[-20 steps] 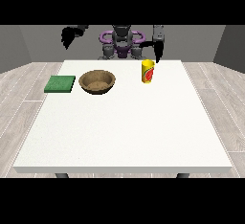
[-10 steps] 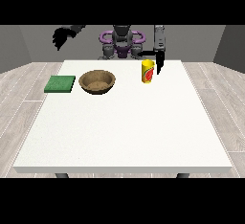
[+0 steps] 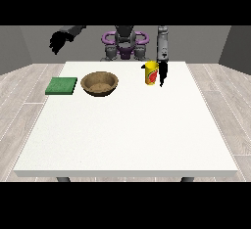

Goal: Pick the cup and pour the ball into the bowl, then pick the bowl and place it on the pad

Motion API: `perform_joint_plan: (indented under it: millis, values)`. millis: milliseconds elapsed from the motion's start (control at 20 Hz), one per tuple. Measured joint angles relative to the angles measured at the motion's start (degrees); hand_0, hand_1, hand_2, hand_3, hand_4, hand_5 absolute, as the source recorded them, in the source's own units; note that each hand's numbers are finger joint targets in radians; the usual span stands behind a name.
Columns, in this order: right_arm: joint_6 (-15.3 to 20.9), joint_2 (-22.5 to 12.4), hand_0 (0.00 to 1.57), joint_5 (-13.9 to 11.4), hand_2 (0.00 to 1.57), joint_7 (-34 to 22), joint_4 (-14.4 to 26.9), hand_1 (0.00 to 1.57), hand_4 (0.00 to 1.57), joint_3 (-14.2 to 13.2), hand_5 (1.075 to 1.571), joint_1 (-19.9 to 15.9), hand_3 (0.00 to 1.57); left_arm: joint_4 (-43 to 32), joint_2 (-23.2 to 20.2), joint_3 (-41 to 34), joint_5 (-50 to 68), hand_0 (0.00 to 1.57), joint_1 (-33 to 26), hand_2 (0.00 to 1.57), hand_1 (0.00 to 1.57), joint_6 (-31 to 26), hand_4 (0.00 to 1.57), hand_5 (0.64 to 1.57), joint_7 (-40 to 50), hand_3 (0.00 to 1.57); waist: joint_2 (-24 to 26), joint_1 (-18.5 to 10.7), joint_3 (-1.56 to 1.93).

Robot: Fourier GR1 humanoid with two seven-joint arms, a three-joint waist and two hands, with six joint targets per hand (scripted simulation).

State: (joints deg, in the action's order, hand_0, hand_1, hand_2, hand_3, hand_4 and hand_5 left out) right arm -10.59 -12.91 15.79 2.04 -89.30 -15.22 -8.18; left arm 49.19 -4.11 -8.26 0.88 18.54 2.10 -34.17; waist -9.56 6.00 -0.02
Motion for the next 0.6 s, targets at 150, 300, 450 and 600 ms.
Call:
perform_joint_plan:
  millis: [150,300,450,600]
  values:
    - [-1.1,-1.0,0.00,1.4,0.00,-0.2,-0.1,0.00,0.65,-0.9,1.569,-1.0,0.14,-3.9,-0.3,-0.3,-1.9,1.23,1.2,1.57,1.23,3.0,1.34,1.481,-3.2,1.57,-1.1,1.2,0.02]
    - [-3.0,-2.7,0.00,3.7,0.00,-1.5,-1.4,0.00,0.65,-1.9,1.568,-1.5,0.17,-6.2,-0.6,-1.2,-3.7,1.27,1.6,1.57,1.27,7.7,1.35,1.468,-7.4,1.57,-2.3,3.5,0.25]
    - [-4.6,-5.0,0.00,6.2,0.00,-3.2,-1.2,0.00,0.63,-3.8,1.565,-2.3,0.15,-8.0,-0.9,-2.3,-4.3,1.29,2.5,1.57,1.29,10.9,1.39,1.447,-9.7,1.57,-2.4,4.1,0.48]
    - [-5.8,-6.4,0.00,7.5,0.00,-3.9,1.2,0.00,0.64,-5.4,1.568,-1.8,0.27,-8.8,-0.8,-0.7,-6.7,1.28,3.4,1.57,1.28,13.9,1.39,1.436,-6.6,1.57,0.2,3.6,0.37]
